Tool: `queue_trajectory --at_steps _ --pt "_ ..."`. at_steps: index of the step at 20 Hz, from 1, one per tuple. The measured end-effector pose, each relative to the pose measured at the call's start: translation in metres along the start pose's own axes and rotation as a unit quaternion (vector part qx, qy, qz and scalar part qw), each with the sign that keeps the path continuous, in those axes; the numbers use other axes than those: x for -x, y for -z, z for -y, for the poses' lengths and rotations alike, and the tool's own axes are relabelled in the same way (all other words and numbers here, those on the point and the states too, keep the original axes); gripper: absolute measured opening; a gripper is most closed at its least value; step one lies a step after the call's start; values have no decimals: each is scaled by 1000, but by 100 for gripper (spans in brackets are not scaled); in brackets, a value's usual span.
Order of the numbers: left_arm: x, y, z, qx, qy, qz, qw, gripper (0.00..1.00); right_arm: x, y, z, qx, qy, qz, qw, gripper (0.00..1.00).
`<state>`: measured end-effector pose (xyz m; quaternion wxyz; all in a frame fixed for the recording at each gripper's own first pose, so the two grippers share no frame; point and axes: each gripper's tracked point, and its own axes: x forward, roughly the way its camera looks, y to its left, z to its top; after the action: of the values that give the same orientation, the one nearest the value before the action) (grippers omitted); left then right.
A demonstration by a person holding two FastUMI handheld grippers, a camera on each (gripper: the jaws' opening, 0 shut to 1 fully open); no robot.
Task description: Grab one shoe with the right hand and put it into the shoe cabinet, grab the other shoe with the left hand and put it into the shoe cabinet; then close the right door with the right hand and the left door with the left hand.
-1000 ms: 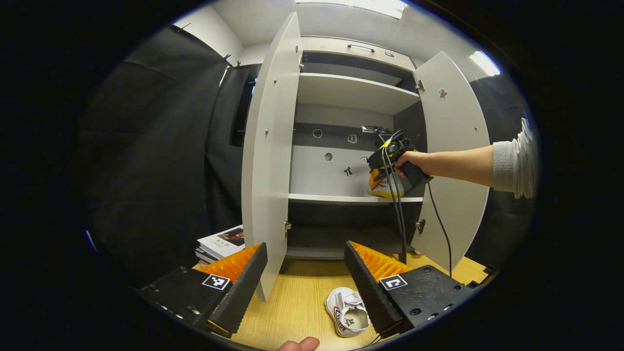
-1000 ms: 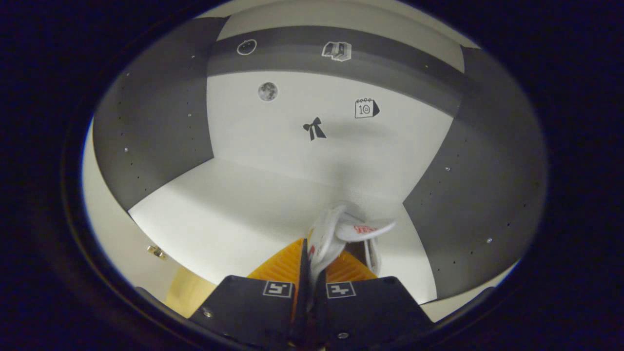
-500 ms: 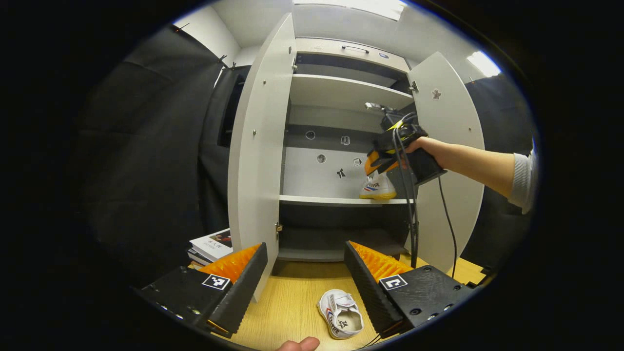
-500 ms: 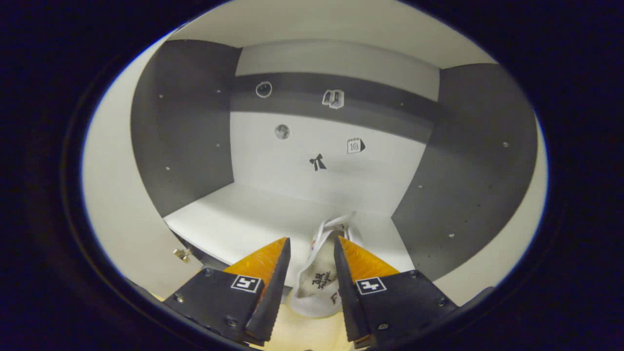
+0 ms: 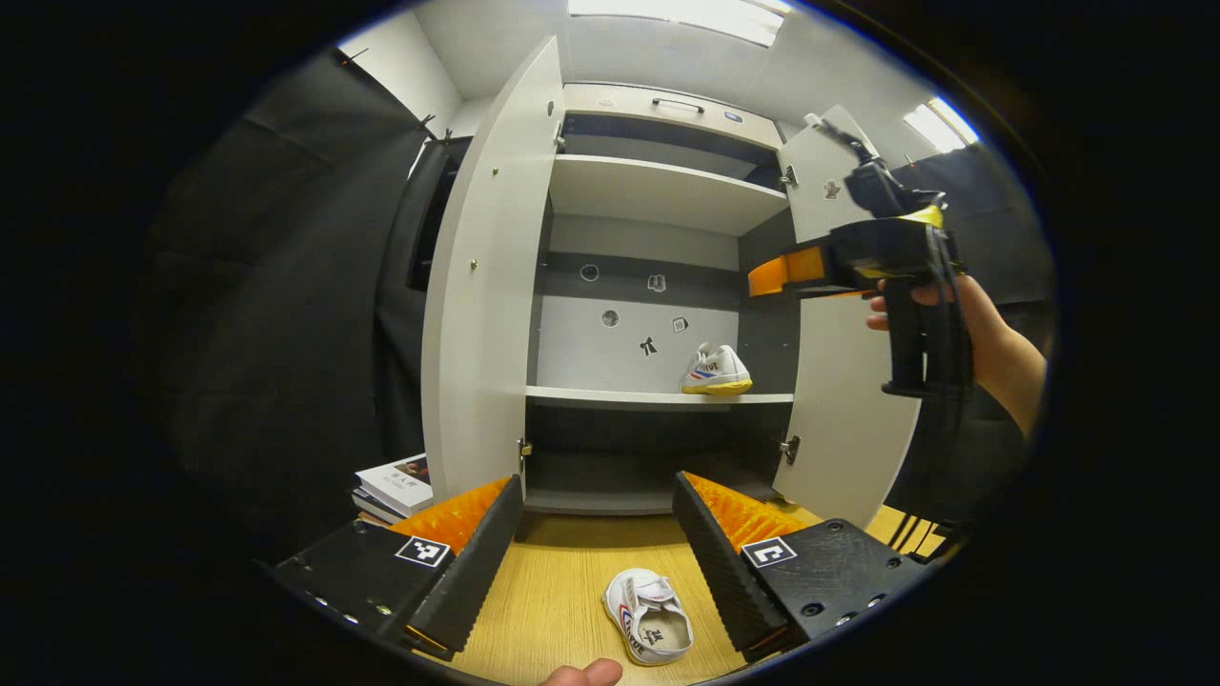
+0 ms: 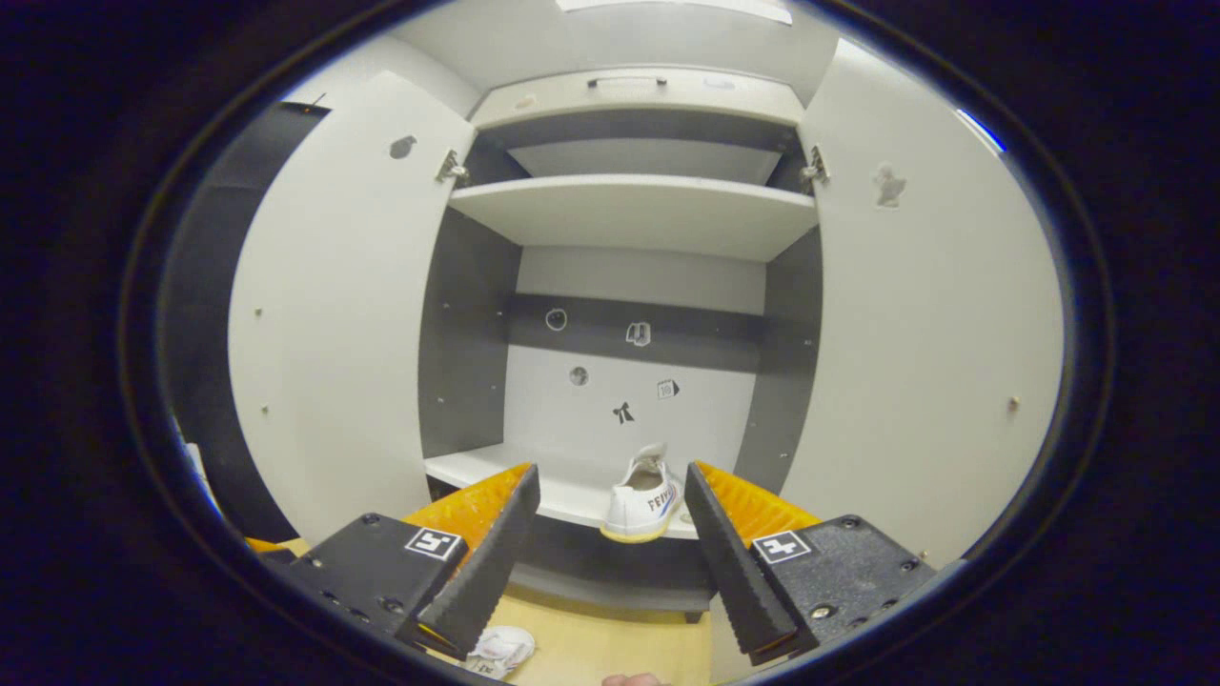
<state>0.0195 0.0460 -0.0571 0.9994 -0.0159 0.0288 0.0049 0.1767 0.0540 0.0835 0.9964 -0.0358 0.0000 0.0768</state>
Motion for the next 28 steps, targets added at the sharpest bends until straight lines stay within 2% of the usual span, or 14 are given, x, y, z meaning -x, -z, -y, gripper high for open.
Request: queue_trajectory --at_steps 5,7,10,13,21,28 --pt "7 19 13 3 7 -4 1000 95 94 10 -6 17 31 89 995 100" --pt "8 46 21 -1 14 -39 999 95 124 24 -10 22 31 99 994 99" --pt "7 85 24 -3 17 -86 996 95 153 51 -10 20 30 87 996 100" --pt "4 121 26 -11 17 -125 992 95 166 78 3 16 45 60 997 100" --pt "-8 201 24 -14 8 -206 978 96 171 119 42 5 89 15 996 100" --pt "-30 248 25 -27 12 -252 967 96 167 133 61 -7 107 -2 994 100"
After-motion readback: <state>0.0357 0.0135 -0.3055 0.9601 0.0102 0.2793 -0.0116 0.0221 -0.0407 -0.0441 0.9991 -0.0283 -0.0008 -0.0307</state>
